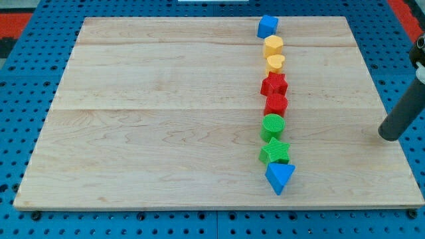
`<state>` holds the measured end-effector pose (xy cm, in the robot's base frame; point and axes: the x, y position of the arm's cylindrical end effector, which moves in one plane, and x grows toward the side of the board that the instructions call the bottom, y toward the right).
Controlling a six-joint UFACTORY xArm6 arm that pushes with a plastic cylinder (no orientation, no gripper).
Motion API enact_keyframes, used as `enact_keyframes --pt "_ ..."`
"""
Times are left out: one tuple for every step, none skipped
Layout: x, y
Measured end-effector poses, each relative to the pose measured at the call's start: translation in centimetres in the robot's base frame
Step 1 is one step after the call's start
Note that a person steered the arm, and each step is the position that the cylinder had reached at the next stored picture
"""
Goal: Slide the green circle to the center
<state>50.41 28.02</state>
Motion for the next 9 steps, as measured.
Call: enact_keyframes --pt "0.0 0.0" --pt "0.5 1.2" --pt "-0.4 0.6" --pt "-2.1 -0.4" --pt "-4.9 -2.3" --pt "-6.0 -6.8" --pt "-6.6 -10.4" --pt "-10.7 -9.3" --pt "-15.5 -7.6"
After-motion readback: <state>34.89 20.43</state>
